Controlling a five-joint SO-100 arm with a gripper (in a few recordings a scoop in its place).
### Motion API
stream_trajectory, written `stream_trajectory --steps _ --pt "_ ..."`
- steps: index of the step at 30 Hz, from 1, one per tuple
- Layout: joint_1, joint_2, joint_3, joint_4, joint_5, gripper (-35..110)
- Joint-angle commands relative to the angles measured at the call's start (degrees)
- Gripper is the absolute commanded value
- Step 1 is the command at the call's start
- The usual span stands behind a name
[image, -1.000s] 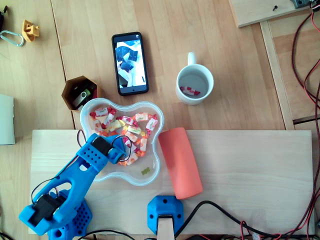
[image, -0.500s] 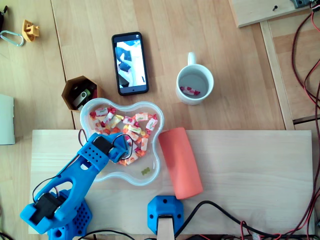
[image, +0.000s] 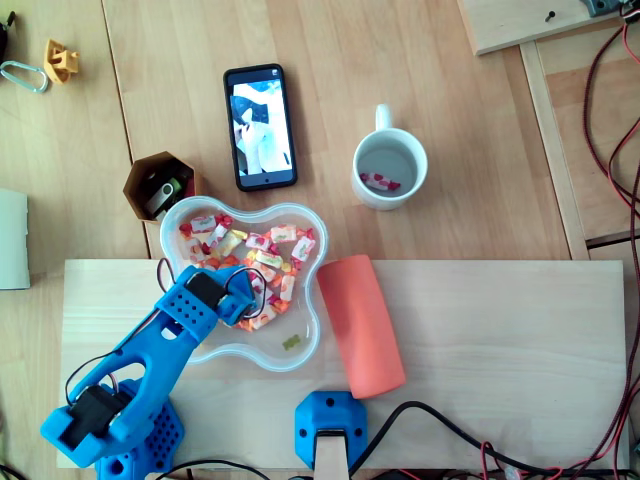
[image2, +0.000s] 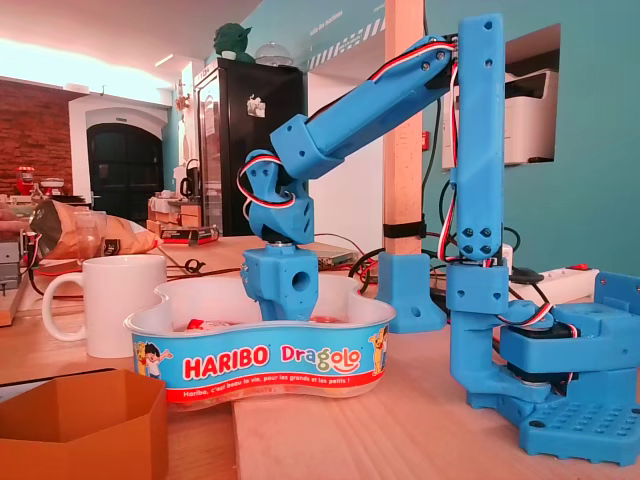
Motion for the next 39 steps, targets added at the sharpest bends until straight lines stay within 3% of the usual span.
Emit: stream_trajectory --steps 1,16,39 --pt "0.6 1.5 -1.7 -0.4 -1.3 -4" --pt "0.6 1.8 -7.6 -0.4 -4.7 -4" --pt "0.6 23.5 -10.0 -1.5 -8.0 -4"
